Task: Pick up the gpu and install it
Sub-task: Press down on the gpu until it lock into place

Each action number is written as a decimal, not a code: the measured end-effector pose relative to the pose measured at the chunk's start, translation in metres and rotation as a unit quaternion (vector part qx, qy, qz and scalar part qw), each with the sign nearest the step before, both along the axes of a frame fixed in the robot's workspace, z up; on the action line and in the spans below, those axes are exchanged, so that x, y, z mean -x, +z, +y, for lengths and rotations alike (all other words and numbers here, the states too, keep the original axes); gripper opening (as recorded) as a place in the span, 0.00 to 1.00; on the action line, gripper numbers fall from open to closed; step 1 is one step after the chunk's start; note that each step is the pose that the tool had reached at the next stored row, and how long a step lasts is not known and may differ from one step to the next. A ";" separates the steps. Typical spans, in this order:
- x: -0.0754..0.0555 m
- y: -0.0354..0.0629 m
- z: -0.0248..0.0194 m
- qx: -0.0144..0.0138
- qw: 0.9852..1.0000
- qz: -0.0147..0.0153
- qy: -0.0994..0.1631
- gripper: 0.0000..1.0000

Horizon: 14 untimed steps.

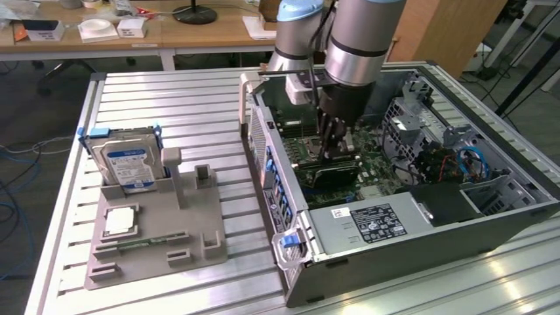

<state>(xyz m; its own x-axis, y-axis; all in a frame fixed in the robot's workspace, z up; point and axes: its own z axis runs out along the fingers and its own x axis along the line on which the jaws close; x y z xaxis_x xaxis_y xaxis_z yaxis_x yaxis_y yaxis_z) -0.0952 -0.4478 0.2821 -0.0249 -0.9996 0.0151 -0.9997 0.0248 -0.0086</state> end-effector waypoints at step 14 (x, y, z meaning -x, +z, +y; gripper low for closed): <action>0.048 0.0105 0.0041 -0.003 1.000 0.001 0.000 0.11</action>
